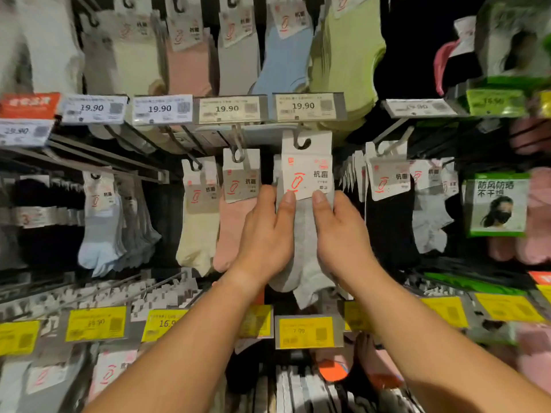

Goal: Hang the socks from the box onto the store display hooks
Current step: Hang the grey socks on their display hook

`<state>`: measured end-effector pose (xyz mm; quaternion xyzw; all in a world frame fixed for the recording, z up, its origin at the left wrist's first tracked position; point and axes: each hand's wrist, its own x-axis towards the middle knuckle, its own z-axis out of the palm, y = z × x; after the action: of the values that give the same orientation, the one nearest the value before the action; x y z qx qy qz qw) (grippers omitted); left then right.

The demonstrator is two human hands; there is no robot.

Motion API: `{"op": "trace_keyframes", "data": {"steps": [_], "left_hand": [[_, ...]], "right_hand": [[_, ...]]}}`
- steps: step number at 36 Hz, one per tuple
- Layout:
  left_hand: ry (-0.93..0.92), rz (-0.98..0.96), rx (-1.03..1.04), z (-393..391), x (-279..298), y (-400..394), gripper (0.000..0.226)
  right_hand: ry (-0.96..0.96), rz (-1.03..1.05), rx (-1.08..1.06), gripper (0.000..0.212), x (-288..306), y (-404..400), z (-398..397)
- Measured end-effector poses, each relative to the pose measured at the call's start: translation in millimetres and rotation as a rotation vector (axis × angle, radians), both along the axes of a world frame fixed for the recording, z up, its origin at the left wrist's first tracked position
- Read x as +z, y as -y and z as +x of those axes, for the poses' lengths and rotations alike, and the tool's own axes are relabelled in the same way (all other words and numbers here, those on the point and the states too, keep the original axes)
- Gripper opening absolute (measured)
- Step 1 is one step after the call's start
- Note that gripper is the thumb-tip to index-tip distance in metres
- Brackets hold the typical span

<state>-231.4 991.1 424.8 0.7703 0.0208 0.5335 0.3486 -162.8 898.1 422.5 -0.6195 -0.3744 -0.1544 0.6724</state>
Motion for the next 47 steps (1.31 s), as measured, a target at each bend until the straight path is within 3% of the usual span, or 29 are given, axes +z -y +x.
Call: {"op": "trace_keyframes", "data": {"steps": [4,9,20,24,31,36,39,41,43,45,47], "left_hand": [[0.069,-0.011,0.011,8,11,3,0.029],[0.067,-0.120,-0.018,15,25,0,0.020],[-0.057,-0.314,-0.054,22,26,-3,0.025],[-0.130,-0.289,0.015,34,32,-14,0.029],[-0.489,-0.141,0.245,58,15,-28,0.044],[-0.579,-0.060,0.232,53,17,-39,0.044],[-0.467,-0.258,0.084,54,35,-47,0.056],[-0.407,-0.425,-0.054,59,45,-48,0.055],[-0.381,-0.549,-0.203,66,50,-47,0.042],[-0.326,-0.640,-0.288,72,52,-46,0.049],[-0.285,-0.735,-0.355,80,52,-46,0.057]], "right_hand": [[0.071,-0.040,-0.035,0.026,20,4,5],[0.011,-0.103,-0.011,0.033,40,1,7],[-0.108,-0.215,0.037,0.038,40,-1,18],[-0.138,-0.242,0.021,0.042,43,-19,36],[-0.115,-0.419,-0.208,0.052,16,-53,63],[0.011,-0.591,-0.358,0.065,3,-41,69],[0.117,-0.542,-0.490,0.070,18,-29,80],[-0.031,-0.398,-0.415,0.063,34,-29,92],[-0.364,-0.227,-0.137,0.064,47,-40,110],[-0.657,-0.131,0.086,0.076,52,-55,125],[-0.741,-0.145,0.241,0.079,47,-70,136]]}}
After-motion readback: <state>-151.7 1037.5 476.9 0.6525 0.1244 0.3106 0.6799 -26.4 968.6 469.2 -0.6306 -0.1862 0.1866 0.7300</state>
